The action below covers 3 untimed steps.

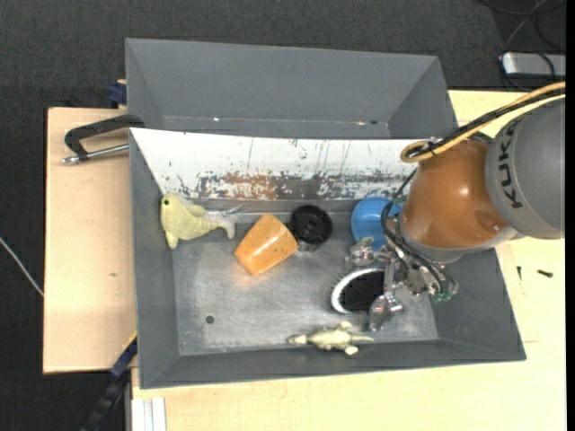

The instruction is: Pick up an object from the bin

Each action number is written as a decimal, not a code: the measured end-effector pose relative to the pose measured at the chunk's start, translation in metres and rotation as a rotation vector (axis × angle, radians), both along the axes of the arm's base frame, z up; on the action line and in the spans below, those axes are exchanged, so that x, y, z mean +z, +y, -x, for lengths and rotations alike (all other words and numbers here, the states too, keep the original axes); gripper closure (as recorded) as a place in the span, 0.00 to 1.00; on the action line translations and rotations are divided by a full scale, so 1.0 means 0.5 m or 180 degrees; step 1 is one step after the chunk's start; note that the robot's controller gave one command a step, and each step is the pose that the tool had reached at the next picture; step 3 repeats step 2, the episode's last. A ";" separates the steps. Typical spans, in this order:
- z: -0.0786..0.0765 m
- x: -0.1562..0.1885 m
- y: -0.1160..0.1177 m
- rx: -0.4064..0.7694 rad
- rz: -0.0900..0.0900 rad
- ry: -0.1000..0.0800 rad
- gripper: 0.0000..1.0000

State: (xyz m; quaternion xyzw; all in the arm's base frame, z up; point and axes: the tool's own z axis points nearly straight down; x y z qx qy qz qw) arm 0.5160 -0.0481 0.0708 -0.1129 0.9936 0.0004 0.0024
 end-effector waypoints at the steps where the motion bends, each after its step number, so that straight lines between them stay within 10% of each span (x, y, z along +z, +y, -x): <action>1: -0.006 0.008 0.001 0.0008 0.0000 -0.0033 1.00; 2: -0.030 0.378 0.001 0.0636 0.0011 -0.0028 1.00; 3: -0.030 0.378 0.001 0.0636 0.0011 -0.0028 1.00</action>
Offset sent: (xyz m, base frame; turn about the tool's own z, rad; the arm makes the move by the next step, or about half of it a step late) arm 0.0000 0.0000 0.0000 0.0000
